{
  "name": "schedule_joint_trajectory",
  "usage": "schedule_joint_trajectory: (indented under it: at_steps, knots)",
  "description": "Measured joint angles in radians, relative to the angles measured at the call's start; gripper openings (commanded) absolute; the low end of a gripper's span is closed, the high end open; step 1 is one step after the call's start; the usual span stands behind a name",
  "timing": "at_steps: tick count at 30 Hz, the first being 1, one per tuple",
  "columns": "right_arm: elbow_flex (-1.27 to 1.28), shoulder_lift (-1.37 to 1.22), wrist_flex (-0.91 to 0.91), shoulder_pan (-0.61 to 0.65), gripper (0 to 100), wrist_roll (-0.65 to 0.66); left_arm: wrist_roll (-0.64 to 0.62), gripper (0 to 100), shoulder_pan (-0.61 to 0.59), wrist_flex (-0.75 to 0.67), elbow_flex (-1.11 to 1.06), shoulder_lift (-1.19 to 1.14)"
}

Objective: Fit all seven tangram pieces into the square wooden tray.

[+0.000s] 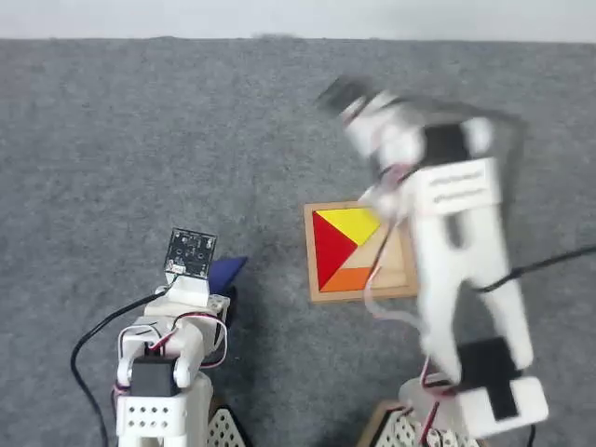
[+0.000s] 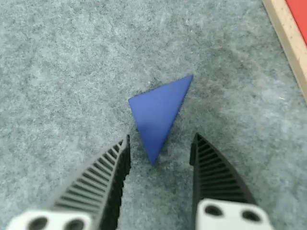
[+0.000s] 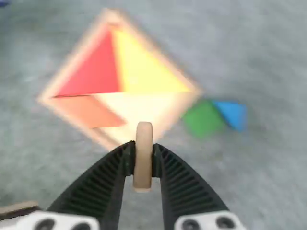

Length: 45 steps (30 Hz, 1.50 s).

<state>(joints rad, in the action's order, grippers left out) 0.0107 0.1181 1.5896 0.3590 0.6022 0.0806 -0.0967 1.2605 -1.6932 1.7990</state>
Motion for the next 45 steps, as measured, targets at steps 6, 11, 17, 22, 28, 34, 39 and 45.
schedule_joint_trajectory:
  at_steps: [6, 11, 17, 22, 28, 34, 39, 45]
  knots:
    - [0.42, 0.003, -0.336, 0.137, 0.7, -0.04, 0.0, 20, 0.0, 0.0, 0.0, 0.0]
    - [0.499, 0.003, -0.445, 0.14, 2.0, -0.04, 0.0, 20, 0.0, 0.0, 0.0, 0.0]
    - [0.502, 0.003, -0.454, 0.143, 26.3, -0.048, 0.0, 20, 0.0, 0.0, 0.0, 0.0]
    - [0.502, 0.003, -0.457, 0.141, 45.3, -0.051, 0.0, 20, 0.0, 0.0, 0.0, 0.0]
    - [0.502, 0.003, -0.457, 0.13, 47.1, -0.051, 0.0, 20, 0.0, 0.0, 0.0, 0.0]
    - [0.502, -0.106, -0.5, 0.074, 47.1, -0.051, 0.0, 20, 0.0, 0.0, 0.0, 0.0]
    - [0.411, -0.25, -0.522, -0.032, 47.1, -0.051, 0.0, 20, 0.0, 0.0, 0.0, 0.0]
    - [0.325, -0.275, -0.522, -0.107, 47.1, -0.054, 0.0, 20, 0.0, 0.0, 0.0, 0.0]
